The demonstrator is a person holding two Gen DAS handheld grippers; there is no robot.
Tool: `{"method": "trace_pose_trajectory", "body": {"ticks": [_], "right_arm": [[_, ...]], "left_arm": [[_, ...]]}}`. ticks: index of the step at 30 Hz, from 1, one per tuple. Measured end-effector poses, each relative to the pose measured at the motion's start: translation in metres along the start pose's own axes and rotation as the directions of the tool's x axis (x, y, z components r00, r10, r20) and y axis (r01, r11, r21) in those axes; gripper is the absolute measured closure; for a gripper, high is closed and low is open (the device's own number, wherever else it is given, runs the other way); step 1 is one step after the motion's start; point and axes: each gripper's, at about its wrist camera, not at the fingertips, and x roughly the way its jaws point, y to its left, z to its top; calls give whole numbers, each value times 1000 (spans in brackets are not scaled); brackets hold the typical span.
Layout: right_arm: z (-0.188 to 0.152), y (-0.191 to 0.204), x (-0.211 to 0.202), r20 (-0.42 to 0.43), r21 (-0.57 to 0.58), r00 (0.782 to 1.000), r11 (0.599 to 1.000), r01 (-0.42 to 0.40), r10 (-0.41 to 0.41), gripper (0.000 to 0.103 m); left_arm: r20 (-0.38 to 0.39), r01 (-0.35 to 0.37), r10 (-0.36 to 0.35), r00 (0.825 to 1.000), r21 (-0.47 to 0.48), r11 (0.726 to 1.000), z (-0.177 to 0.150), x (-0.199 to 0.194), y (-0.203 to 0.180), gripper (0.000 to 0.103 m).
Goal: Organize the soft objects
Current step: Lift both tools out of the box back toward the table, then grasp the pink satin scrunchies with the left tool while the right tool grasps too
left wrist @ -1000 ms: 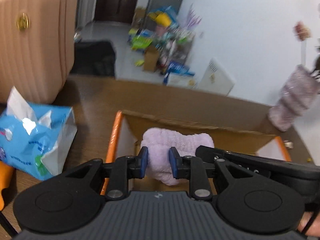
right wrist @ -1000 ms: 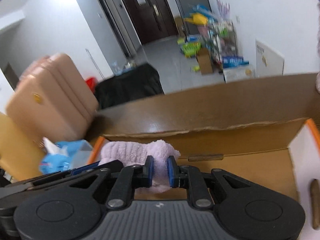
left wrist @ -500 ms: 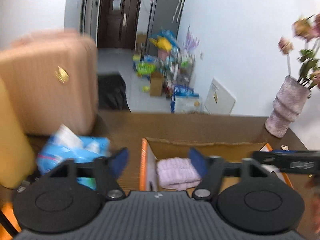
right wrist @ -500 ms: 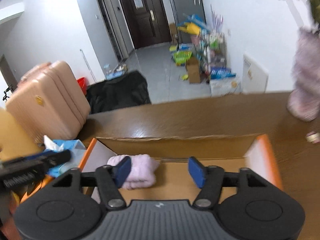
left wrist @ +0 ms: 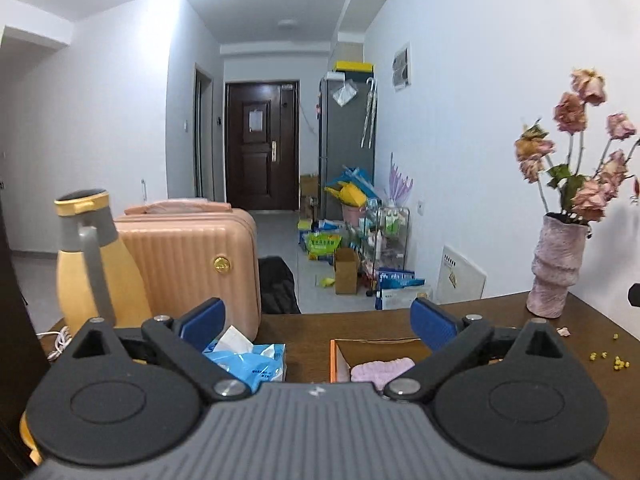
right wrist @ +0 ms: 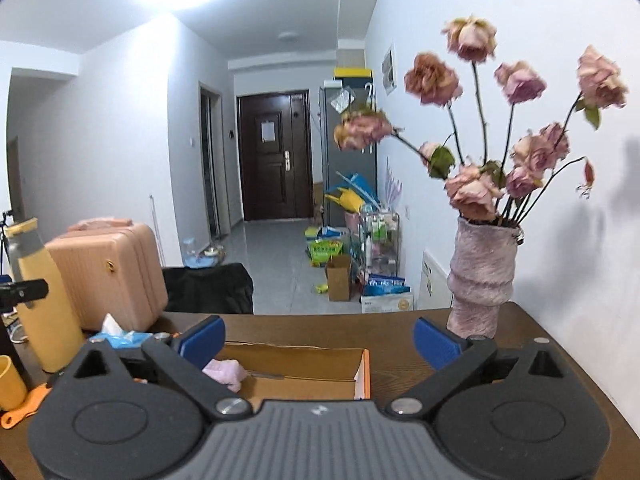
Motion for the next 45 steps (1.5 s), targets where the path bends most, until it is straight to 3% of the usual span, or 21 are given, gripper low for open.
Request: {"method": "trace_pose_trajectory", "body": {"ticks": [3, 6, 13, 19, 23, 29, 35, 37, 40, 42, 45], "right_arm": [[-26, 6, -44, 53, -18, 998, 999, 39, -38, 1], [-70, 17, -100, 132, -61, 991, 998, 11, -3, 0], [-166, 47, -209, 146, -56, 989, 998, -26, 34, 0], [-231, 65, -273, 89, 2, 996, 1000, -7, 7, 0], [-252, 72, -298, 53, 5, 996, 997, -76, 76, 0], [-248, 82, -295, 73, 19, 994, 996, -84, 82, 0], [-261, 84, -270, 18, 63, 997, 995, -72, 71, 0], [-266, 84, -251, -34, 81, 996, 993, -80, 83, 4], [-269, 87, -221, -112, 112, 987, 988, -106, 118, 19], [-264, 90, -202, -117, 117, 984, 986, -118, 131, 28], [-246, 99, -170, -99, 83, 986, 988, -129, 137, 48]], "left_arm": [[65, -14, 14, 998, 1, 1000, -30, -56, 8, 1], [111, -25, 21, 994, 34, 999, -72, -114, 10, 1], [196, 32, -45, 979, 66, 997, -154, -236, 7, 0], [152, 36, -43, 987, 53, 998, -204, -292, 10, 0], [129, 32, -36, 991, 40, 999, -219, -314, 19, 0], [112, 8, -10, 994, 19, 1000, -222, -308, 26, 0], [23, 48, -48, 999, -1, 999, -235, -281, 24, 0], [-4, 70, -70, 998, -1, 998, -236, -262, 20, 0], [-58, 95, -95, 994, -15, 995, -236, -230, 15, 0], [-78, 127, -130, 989, -35, 991, -230, -204, 13, 0], [-84, 149, -154, 985, -66, 987, -218, -166, 11, 0]]}}
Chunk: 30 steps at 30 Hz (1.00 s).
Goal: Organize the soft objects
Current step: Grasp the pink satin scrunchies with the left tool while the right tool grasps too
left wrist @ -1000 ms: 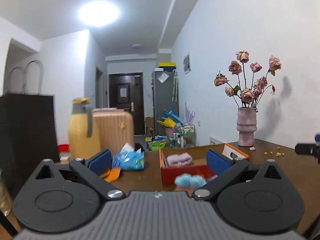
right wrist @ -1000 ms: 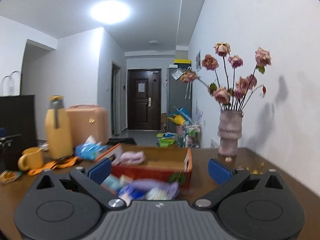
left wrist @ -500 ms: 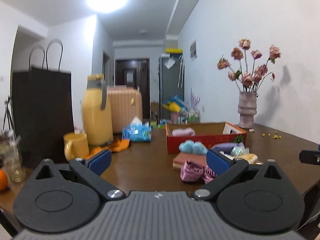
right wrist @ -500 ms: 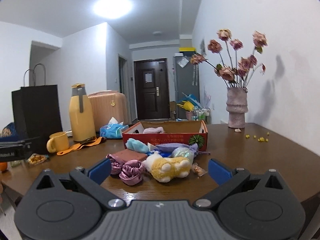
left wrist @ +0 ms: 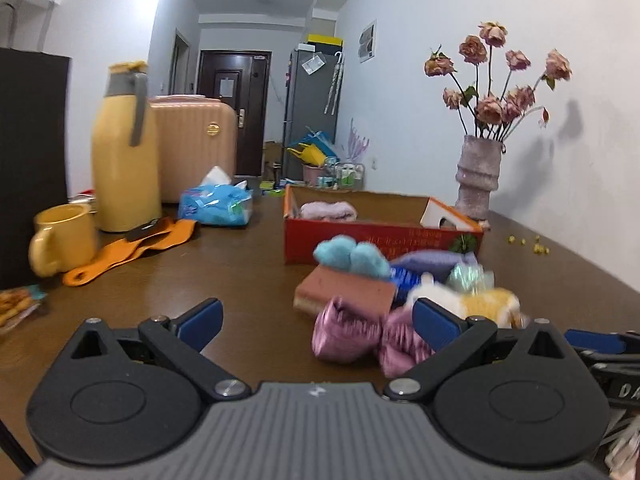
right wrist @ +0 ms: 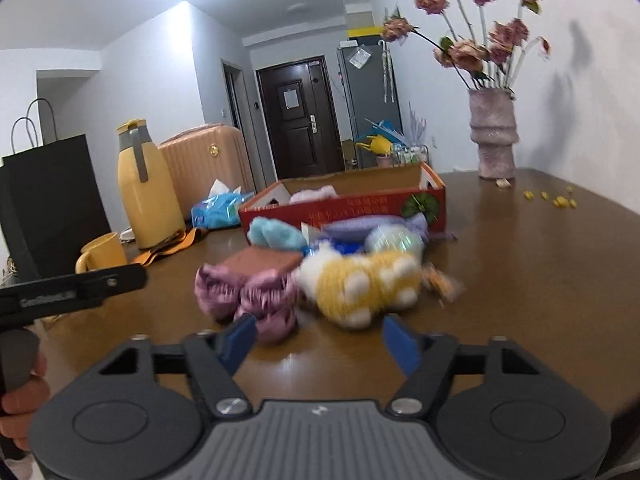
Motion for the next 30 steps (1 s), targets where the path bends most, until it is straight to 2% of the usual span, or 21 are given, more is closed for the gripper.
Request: {"method": "trace_pose_trajectory", "body": {"ticks": [2, 4, 5, 6, 7, 9, 10, 12, 15, 18, 20, 21, 23, 24, 25, 27, 29, 30], "right_arm": [[12, 5, 23, -1, -33, 1000, 999, -2, 2, 57], [20, 10, 50, -22, -68, 1000, 998, -14, 12, 60], [22, 12, 61, -34, -76, 999, 997, -19, 17, 63], [24, 14, 74, -46, -87, 999, 996, -26, 22, 64], [24, 16, 82, -52, -98, 998, 995, -31, 26, 64], [22, 21, 97, -72, -127, 997, 991, -32, 23, 71], [21, 23, 102, -85, -136, 996, 990, -44, 33, 74], [18, 25, 104, -112, -123, 990, 988, -96, 82, 78], [9, 24, 92, -143, -108, 977, 979, -173, 157, 78], [5, 22, 86, -161, -63, 973, 982, -180, 168, 76], [6, 21, 86, -157, -43, 972, 983, -181, 172, 76], [6, 20, 89, -157, -36, 974, 984, -172, 165, 76], [7, 18, 96, -153, -16, 977, 988, -151, 147, 76], [9, 18, 99, -149, -2, 979, 990, -141, 139, 75], [10, 15, 101, -147, 6, 980, 991, -135, 134, 75], [11, 15, 105, -150, 20, 981, 992, -122, 124, 75], [12, 11, 108, -150, 46, 980, 991, -123, 129, 75], [12, 9, 109, -153, 51, 980, 991, -123, 129, 75]], "left_arm": [[-21, 28, -28, 999, -30, 999, 8, 24, 3, 4], [-59, 62, -67, 996, -72, 995, 11, 48, 10, 17], [-93, 80, -88, 992, -88, 993, 11, 61, 13, 20], [-122, 96, -108, 987, -96, 991, 10, 71, 15, 30], [-146, 101, -115, 983, -100, 990, 8, 79, 16, 50], [-204, 114, -136, 969, -115, 987, 2, 90, 22, 76], [-221, 132, -161, 962, -141, 981, -2, 89, 25, 81], [-226, 143, -181, 957, -176, 974, -11, 79, 29, 82], [-238, 131, -168, 957, -164, 978, -27, 60, 27, 87], [-258, 139, -177, 950, -162, 977, -37, 51, 26, 89], [-241, 190, -225, 944, -159, 969, -34, 45, 26, 88], [-211, 209, -238, 948, -147, 967, -29, 40, 27, 82], [-144, 207, -224, 964, -126, 970, -17, 34, 27, 55], [-114, 195, -207, 972, -111, 975, -11, 36, 27, 37], [-96, 171, -180, 979, -97, 980, -4, 39, 27, 33], [-96, 121, -129, 987, -81, 989, 7, 57, 25, 34], [-129, 142, -153, 980, -90, 986, 11, 77, 25, 36], [-165, 159, -173, 971, -98, 982, 10, 88, 24, 50]]}}
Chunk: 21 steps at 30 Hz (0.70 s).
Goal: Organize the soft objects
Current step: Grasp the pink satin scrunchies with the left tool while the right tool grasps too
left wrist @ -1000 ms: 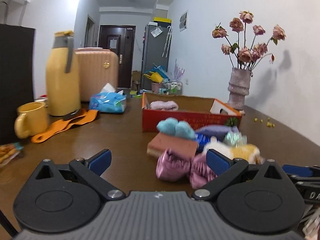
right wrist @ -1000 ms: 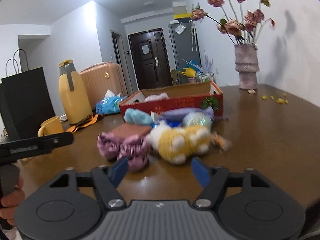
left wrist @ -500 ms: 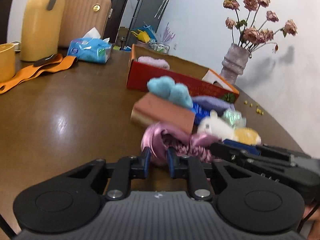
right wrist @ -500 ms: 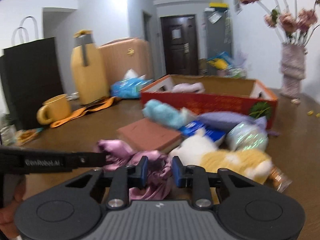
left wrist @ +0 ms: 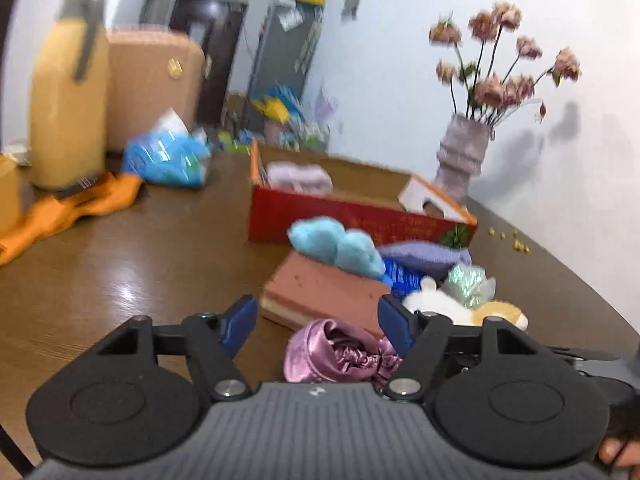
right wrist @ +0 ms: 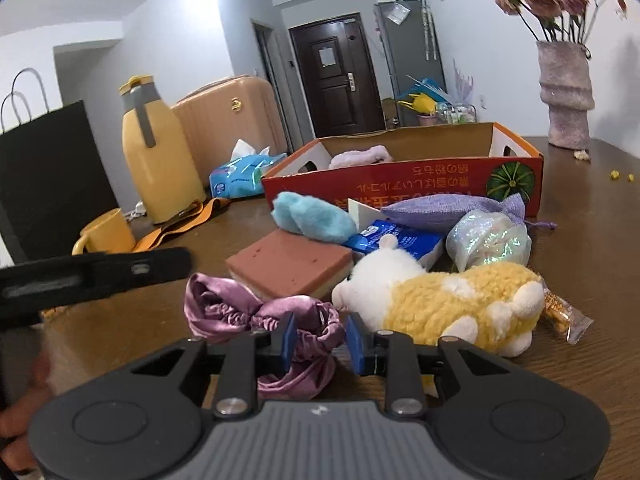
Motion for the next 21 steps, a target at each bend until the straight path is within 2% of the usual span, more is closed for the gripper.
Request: {"method": "trace_pose_trajectory", "body": {"ticks": [1, 2, 5, 10, 14, 17, 21], "right_arm": [[1, -1, 2, -2, 3, 1000, 1000, 5, -5, 75], [1, -3, 2, -5, 8, 1000, 1000, 5, -5, 75], [-1, -6, -2, -21, 29, 1000, 999, -17, 18, 77], [-11, -2, -6, -77, 28, 995, 998, -60, 62, 78], [-9, 1, -16, -43, 24, 997, 998, -65, 66, 76], [-4, 3, -15, -12, -1, 1000, 1000, -17, 17, 74], [-2, -8, 1, -23, 76, 999, 997, -24, 26, 75]], "left_arm": [[-38, 10, -10, 999, -6, 1000, -1, 8, 1, 78], [-74, 16, -18, 997, -16, 1000, -3, 11, 3, 84], [-62, 28, -29, 998, -10, 1000, -16, 1, 3, 85], [-61, 3, -1, 998, 26, 1000, -42, -17, -7, 90], [-55, -16, 17, 998, 28, 999, -50, -24, -8, 91], [-50, -12, 13, 999, 22, 1000, -48, -23, -7, 92], [-41, -17, 19, 999, 48, 999, -50, -21, -10, 93]]}}
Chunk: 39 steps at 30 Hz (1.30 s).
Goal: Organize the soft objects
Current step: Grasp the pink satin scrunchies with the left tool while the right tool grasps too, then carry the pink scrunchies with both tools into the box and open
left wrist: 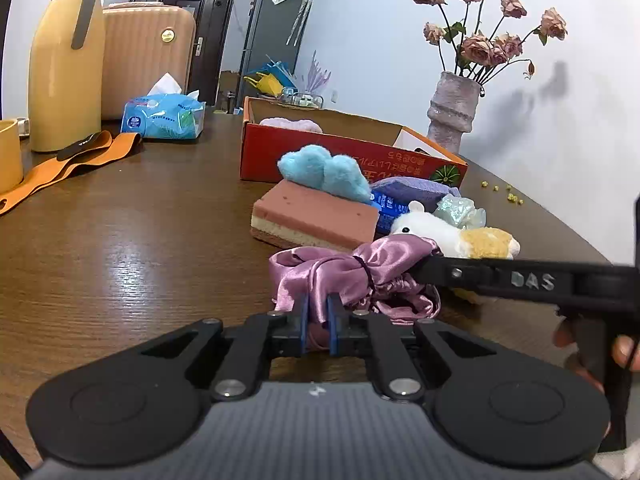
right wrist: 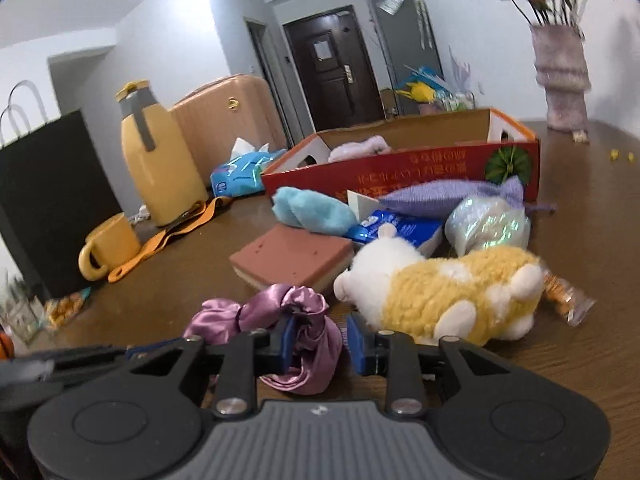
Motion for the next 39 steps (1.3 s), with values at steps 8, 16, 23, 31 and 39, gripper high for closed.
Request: {"method": "trace_pose_trajectory", "body": {"ticks": [8, 16, 23, 31, 39], "right_arm": [[-11, 8, 17, -36, -47, 998, 998, 42, -44, 86], [-17, 21, 14, -32, -159, 996, 984, 82, -88, 89], [-18, 24, -4, -2, -166, 998, 984, 64, -65, 98], [41, 8, -42, 137, -171, 990, 984, 42, -18, 98], [195, -43, 43, 90, -185, 995, 981, 66, -50, 98]], "left_arm": [[28, 56, -54, 998, -53, 997, 2, -8, 9, 71], [-13, 79, -80, 997, -65, 995, 5, 5, 17, 73], [-9, 119, -121, 993, -91, 989, 4, -6, 13, 96], [68, 190, -185, 980, -77, 979, 72, -11, -11, 96], [19, 173, -173, 985, -38, 984, 217, 115, -24, 96]]}}
